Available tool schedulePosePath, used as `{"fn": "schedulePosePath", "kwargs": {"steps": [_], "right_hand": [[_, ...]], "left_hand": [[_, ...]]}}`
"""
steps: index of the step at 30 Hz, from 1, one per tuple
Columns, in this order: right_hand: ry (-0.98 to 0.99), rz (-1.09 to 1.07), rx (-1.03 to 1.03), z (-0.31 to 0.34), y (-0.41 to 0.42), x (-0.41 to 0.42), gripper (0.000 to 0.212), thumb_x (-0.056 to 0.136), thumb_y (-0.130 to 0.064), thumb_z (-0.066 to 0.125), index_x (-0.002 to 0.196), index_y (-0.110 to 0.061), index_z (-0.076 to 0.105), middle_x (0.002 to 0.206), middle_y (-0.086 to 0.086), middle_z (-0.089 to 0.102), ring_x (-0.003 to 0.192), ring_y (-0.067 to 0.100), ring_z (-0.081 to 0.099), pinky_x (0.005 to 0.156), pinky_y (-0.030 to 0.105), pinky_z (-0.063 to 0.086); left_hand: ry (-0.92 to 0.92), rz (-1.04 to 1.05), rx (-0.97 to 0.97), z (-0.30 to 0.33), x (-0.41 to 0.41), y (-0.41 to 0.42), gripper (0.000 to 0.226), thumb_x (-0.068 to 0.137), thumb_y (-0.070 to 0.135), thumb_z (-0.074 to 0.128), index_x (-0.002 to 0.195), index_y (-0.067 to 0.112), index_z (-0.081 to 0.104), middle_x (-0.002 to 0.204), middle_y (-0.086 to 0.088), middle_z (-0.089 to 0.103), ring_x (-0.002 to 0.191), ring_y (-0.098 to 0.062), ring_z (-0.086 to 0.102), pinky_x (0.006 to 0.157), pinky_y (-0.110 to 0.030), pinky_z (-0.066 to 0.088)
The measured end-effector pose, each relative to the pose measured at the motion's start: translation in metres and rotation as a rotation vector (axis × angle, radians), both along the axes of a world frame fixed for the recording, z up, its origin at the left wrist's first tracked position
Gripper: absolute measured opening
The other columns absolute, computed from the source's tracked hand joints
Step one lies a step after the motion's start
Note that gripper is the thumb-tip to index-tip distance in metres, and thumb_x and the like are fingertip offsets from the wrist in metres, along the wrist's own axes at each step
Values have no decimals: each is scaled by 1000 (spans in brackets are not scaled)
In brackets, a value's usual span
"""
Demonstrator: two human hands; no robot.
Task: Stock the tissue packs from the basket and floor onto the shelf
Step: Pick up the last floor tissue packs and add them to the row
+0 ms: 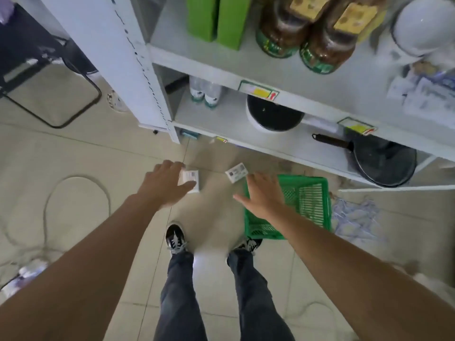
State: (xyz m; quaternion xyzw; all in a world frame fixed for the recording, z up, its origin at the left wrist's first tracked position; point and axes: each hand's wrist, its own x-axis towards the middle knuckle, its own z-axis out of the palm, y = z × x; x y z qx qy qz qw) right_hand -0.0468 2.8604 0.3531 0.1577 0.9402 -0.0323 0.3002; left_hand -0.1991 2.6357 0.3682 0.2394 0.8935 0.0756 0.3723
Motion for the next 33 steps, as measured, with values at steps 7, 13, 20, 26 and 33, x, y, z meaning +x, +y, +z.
{"fn": "schedulePosePath", "kwargs": {"steps": [7,13,20,26,33], "right_hand": [[2,-105,-135,-188,16,-28,78,99,-68,50,146,-5,51,144,19,57,132,36,53,111,47,44],[-64,-377,-349,-350,23,-41,70,103,-45,62,151,1,41,148,25,47,135,38,48,111,43,43],[75,-924,-380,-509,27,-50,59,97,-24,62,147,3,45,145,24,47,126,37,56,91,35,49],[262,-1264,-213,-578,49,-69,107,91,-48,71,167,-5,11,170,23,16,151,43,31,117,45,38],[393,-1539,-336,-616,72,-90,144,70,-57,91,167,-11,-6,158,19,34,138,41,48,108,46,48]], "left_hand": [[-143,41,-19,-194,-6,23,61,99,56,55,150,24,46,148,-7,52,136,-32,47,112,-50,38],[-223,159,-52,-350,5,21,65,99,62,50,151,24,46,148,-8,53,134,-32,51,111,-52,40],[-338,480,23,-494,6,22,76,95,73,46,146,18,51,148,-9,55,129,-30,54,88,-38,40],[-109,759,126,-569,9,27,89,87,60,73,152,10,41,152,-15,47,131,-36,56,106,-50,49],[-189,941,111,-608,-3,30,85,78,38,90,144,9,45,138,-13,62,111,-30,62,91,-40,53]]}}
